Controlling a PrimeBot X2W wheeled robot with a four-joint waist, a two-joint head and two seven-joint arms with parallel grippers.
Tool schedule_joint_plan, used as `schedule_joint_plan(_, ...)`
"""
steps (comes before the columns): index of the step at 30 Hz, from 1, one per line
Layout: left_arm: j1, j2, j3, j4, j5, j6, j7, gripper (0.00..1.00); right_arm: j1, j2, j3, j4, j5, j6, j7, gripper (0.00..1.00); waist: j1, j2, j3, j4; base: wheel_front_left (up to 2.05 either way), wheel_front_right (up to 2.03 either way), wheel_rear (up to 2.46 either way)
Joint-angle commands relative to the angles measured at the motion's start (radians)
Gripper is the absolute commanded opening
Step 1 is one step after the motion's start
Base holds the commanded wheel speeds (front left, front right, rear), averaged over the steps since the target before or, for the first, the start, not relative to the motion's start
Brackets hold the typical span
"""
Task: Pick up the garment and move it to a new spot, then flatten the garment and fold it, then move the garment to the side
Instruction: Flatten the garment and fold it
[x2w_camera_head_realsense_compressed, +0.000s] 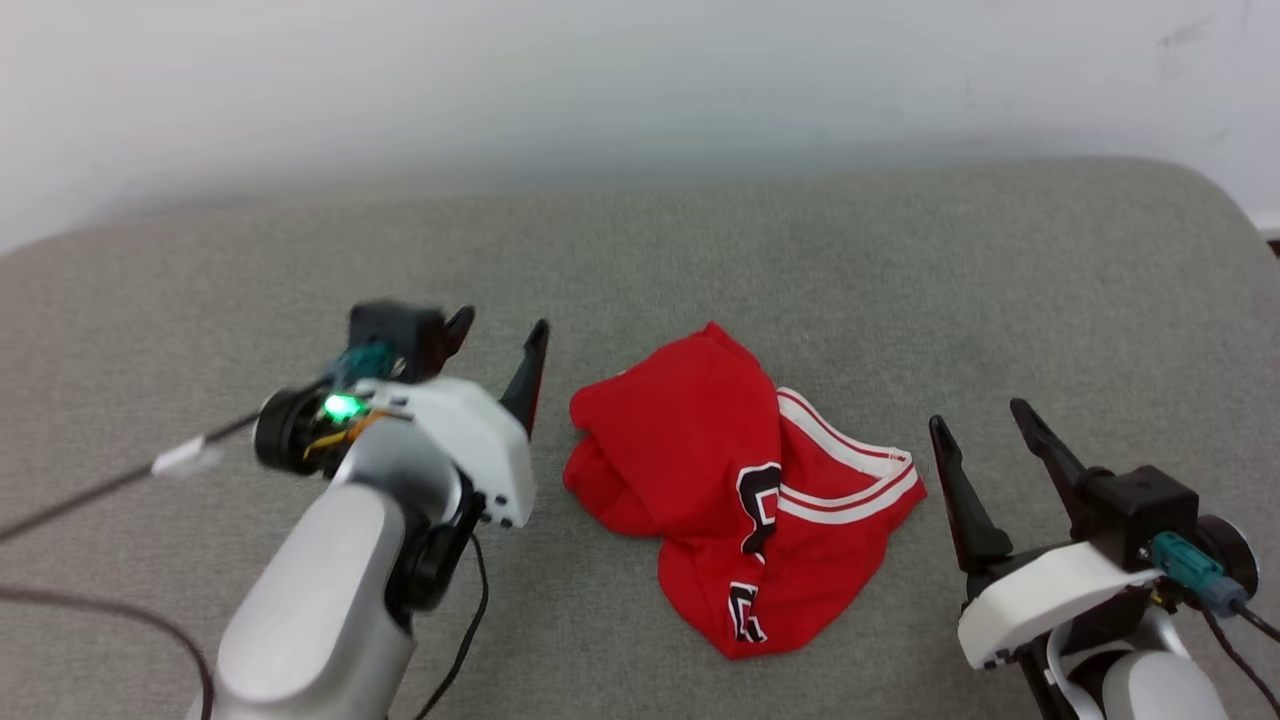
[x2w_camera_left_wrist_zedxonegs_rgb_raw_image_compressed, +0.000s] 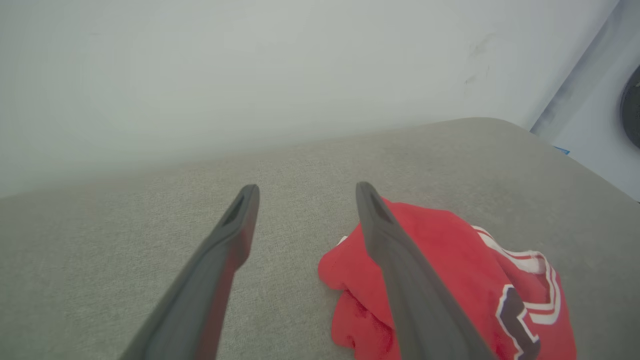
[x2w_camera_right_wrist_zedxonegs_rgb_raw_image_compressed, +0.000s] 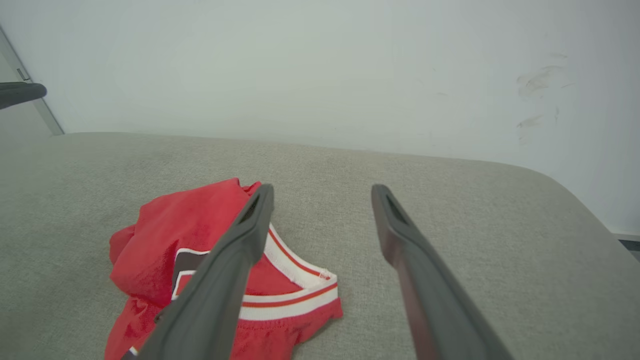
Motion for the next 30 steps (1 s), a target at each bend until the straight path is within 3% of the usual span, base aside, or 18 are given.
schedule_joint_plan(1, -0.066, -0.006, -0.025, 0.034, -0.010, -0.029, 0.065, 1.00, -0.019, 0.001, 0.000, -0.009, -0.003, -0.001, 0.000, 1.00, 0.0000, 0.0000, 0.054, -0.019, 0.00, 0.00, 0.00)
schedule_joint_plan(6, -0.237, -0.006, -0.090, 0.167, -0.031, -0.109, 0.285, 1.00, -0.059, 0.001, 0.010, 0.002, 0.003, -0.001, -0.020, 1.00, 0.0000, 0.0000, 0.135, -0.053, 0.00, 0.00, 0.00)
schedule_joint_plan(11, -0.337, -0.009, -0.120, 0.306, -0.066, -0.144, 0.456, 1.00, -0.089, 0.001, 0.019, 0.026, 0.018, -0.001, -0.046, 1.00, 0.0000, 0.0000, 0.196, -0.088, 0.00, 0.00, 0.00)
schedule_joint_plan(23, -0.369, -0.031, -0.160, 0.593, -0.091, -0.150, 0.596, 1.00, -0.138, 0.001, 0.045, 0.096, 0.047, -0.001, -0.084, 1.00, 0.0000, 0.0000, 0.255, -0.130, 0.00, 0.00, 0.00)
schedule_joint_plan(24, -0.360, -0.040, -0.167, 0.616, -0.098, -0.155, 0.614, 0.83, -0.140, 0.001, 0.048, 0.102, 0.048, -0.001, -0.087, 1.00, 0.0000, 0.0000, 0.254, -0.131, 0.00, 0.00, 0.00)
schedule_joint_plan(25, -0.352, -0.045, -0.177, 0.635, -0.104, -0.160, 0.629, 0.36, -0.141, 0.001, 0.050, 0.107, 0.049, -0.001, -0.087, 1.00, 0.0000, 0.0000, 0.252, -0.131, 0.00, 0.00, 0.00)
schedule_joint_plan(26, -0.345, -0.052, -0.183, 0.647, -0.110, -0.164, 0.637, 0.00, -0.143, 0.001, 0.051, 0.111, 0.051, -0.001, -0.089, 1.00, 0.0000, 0.0000, 0.250, -0.131, 0.00, 0.00, 0.00)
schedule_joint_plan(30, -0.360, -0.062, -0.196, 0.631, -0.102, -0.173, 0.551, 0.00, -0.143, 0.001, 0.047, 0.127, 0.054, -0.001, -0.087, 1.00, 0.0000, 0.0000, 0.235, -0.118, 0.00, 0.00, 0.00)
